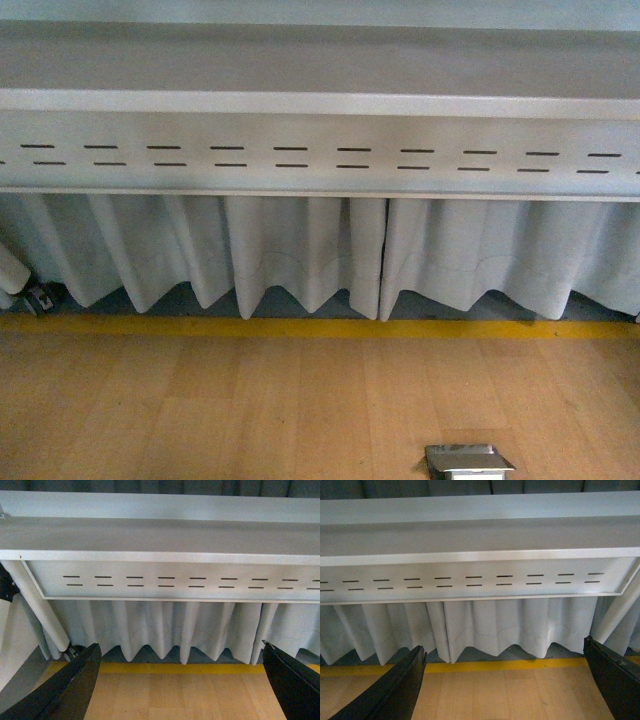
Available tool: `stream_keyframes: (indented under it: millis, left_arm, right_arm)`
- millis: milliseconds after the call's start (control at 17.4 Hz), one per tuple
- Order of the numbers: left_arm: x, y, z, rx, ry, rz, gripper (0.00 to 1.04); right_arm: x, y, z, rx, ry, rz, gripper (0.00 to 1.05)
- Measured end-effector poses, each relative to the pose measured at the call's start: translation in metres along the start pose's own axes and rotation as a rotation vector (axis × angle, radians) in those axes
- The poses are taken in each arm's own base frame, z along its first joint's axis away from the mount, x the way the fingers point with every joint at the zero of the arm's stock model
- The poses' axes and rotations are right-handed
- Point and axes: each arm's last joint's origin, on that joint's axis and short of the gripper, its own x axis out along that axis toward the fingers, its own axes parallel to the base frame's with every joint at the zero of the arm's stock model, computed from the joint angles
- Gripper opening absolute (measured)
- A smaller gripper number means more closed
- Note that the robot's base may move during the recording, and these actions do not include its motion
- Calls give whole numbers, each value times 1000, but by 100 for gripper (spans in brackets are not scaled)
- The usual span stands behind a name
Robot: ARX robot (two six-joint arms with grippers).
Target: Open oven
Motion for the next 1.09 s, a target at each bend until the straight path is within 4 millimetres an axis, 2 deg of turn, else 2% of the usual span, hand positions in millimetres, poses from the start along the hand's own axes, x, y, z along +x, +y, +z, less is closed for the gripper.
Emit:
stream_keyframes:
  millis: [1091]
  left_arm:
    - [0, 0, 0, 0, 3, 0, 98]
  right_arm:
    - [0, 0, 0, 0, 2, 0, 98]
